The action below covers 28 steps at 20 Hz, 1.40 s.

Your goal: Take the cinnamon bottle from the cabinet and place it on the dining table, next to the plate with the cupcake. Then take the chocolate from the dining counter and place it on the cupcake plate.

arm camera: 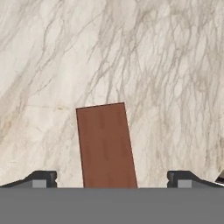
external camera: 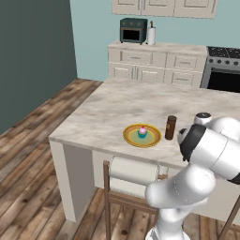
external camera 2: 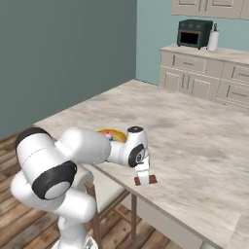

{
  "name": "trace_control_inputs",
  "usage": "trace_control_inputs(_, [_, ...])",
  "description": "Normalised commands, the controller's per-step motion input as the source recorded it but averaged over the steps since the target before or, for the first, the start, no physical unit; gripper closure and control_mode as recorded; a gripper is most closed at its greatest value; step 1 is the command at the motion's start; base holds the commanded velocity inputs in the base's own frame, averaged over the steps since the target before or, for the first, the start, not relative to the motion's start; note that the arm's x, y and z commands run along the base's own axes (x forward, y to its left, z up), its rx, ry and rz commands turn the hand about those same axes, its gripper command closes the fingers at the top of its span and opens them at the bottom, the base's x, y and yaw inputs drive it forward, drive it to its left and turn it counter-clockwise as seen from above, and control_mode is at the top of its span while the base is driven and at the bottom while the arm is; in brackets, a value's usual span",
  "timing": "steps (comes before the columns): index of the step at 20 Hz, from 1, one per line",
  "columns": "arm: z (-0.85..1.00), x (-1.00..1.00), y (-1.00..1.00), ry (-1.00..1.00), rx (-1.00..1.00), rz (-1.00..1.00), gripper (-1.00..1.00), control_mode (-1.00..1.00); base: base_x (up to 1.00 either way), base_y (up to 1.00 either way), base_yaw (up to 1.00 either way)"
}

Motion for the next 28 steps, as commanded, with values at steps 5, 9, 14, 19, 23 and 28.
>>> trace_control_inputs(5, [-0.23, 0.03, -0.02, 0.1, 0.01, 0.05, -1.0, -1.0, 0.0, 0.0, 0.0])
trace_control_inputs(9, [-0.17, 0.04, -0.04, 0.0, 0.02, 0.04, -1.0, -1.0, 0.0, 0.0, 0.0])
trace_control_inputs(14, [-0.13, 0.05, -0.05, 0.01, 0.03, 0.01, -1.0, -1.0, 0.0, 0.0, 0.0])
trace_control_inputs(19, [-0.19, 0.04, -0.06, 0.04, 0.03, 0.0, -1.0, -1.0, 0.0, 0.0, 0.0])
trace_control_inputs(23, [-0.29, -0.04, -0.11, 0.06, 0.05, 0.0, -1.0, -1.0, 0.0, 0.0, 0.0])
trace_control_inputs(28, [-0.23, -0.15, -0.1, 0.02, 0.05, 0.0, -1.0, -1.0, 0.0, 0.0, 0.0])
